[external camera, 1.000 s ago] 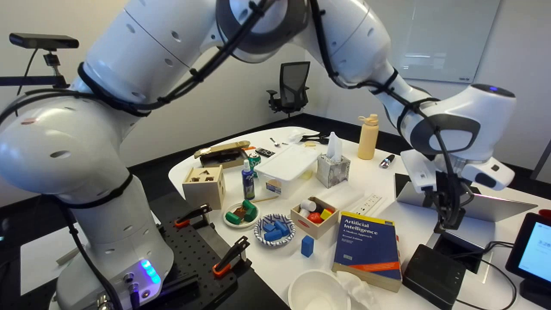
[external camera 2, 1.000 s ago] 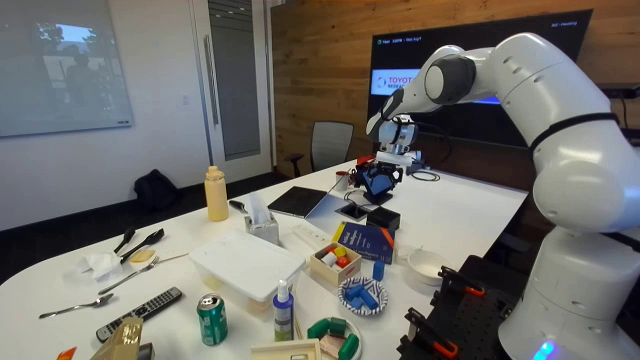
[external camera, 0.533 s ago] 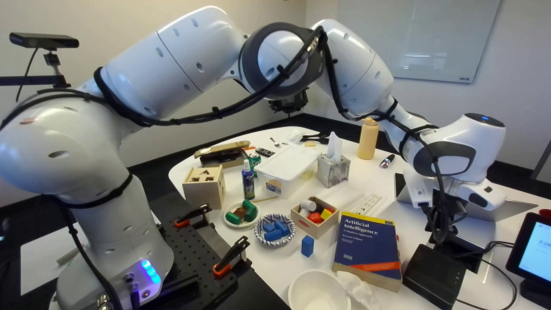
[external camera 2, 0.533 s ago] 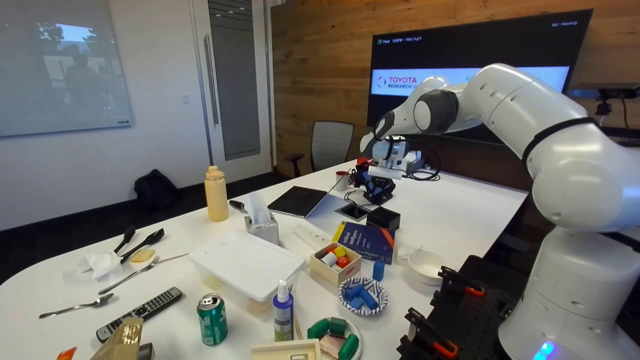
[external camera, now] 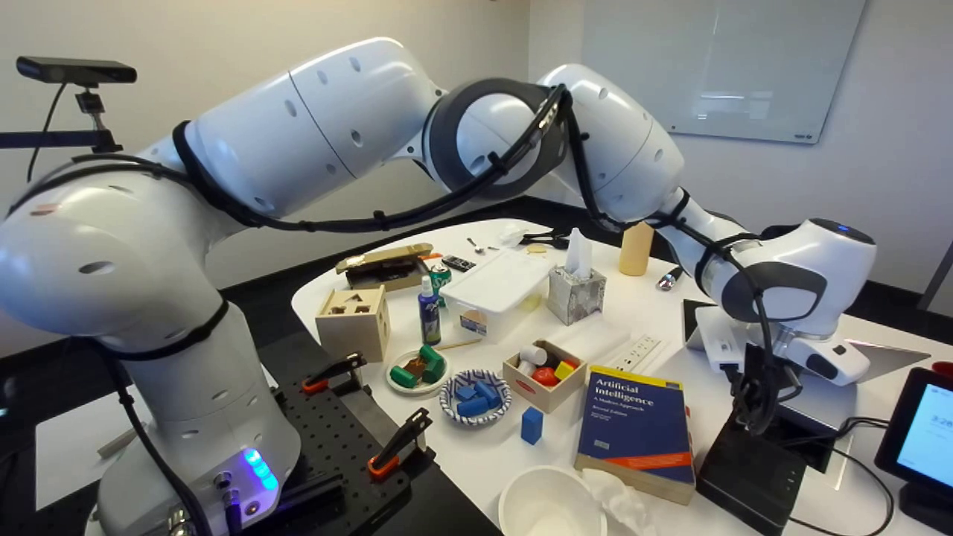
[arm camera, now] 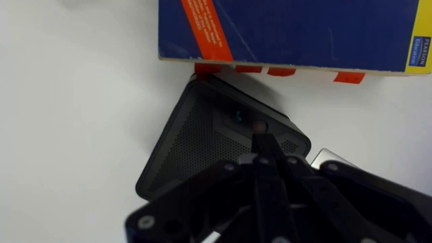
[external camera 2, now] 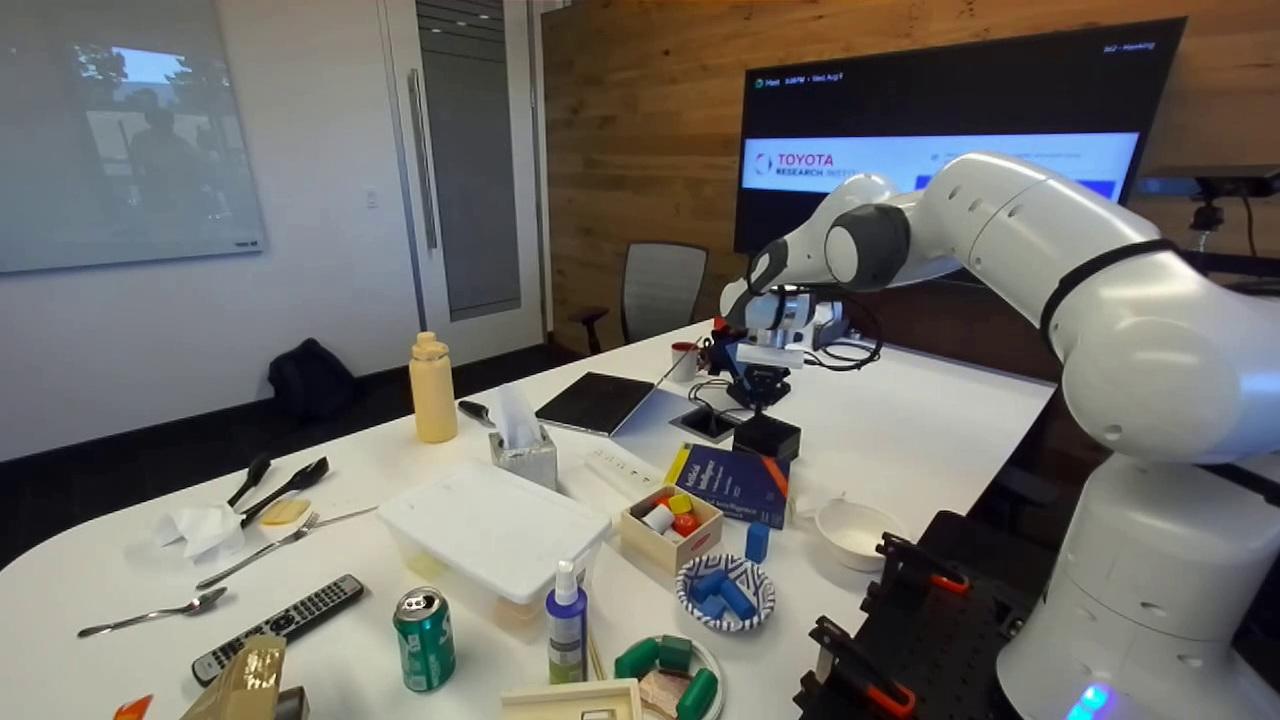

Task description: Press the bottom button of the black object on the right

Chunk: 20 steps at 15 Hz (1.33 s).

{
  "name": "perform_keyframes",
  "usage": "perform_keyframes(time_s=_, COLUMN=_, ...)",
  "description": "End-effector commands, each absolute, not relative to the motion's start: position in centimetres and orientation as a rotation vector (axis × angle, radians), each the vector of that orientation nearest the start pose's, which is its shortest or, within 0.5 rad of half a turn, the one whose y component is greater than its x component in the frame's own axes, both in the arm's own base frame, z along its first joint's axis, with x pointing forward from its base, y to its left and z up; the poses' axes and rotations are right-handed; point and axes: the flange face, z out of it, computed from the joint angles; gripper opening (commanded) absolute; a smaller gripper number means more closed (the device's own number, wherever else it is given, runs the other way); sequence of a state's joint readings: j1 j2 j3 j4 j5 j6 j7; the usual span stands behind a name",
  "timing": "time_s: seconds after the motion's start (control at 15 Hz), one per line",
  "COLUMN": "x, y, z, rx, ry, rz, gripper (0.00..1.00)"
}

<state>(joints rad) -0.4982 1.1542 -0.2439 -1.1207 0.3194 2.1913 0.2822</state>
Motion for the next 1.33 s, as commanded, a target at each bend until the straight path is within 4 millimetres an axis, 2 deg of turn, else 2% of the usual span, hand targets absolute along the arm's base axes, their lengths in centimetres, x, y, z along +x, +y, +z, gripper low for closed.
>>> perform_keyframes(time_s=0.0, x=59.9, y=-45.8, z=9.4, rx=-2.639, ry=1.621, rz=0.129, gripper=0.0)
perform_keyframes(time_s=0.53, x=59.8, y=-44.8, z=7.5, rx=-2.625, ry=1.632, rz=0.231, gripper=0.0)
perform_keyframes(time_s=1.27, x=59.6, y=-45.9, z=6.7, rx=-2.556, ry=1.74, rz=0.261, gripper=0.0)
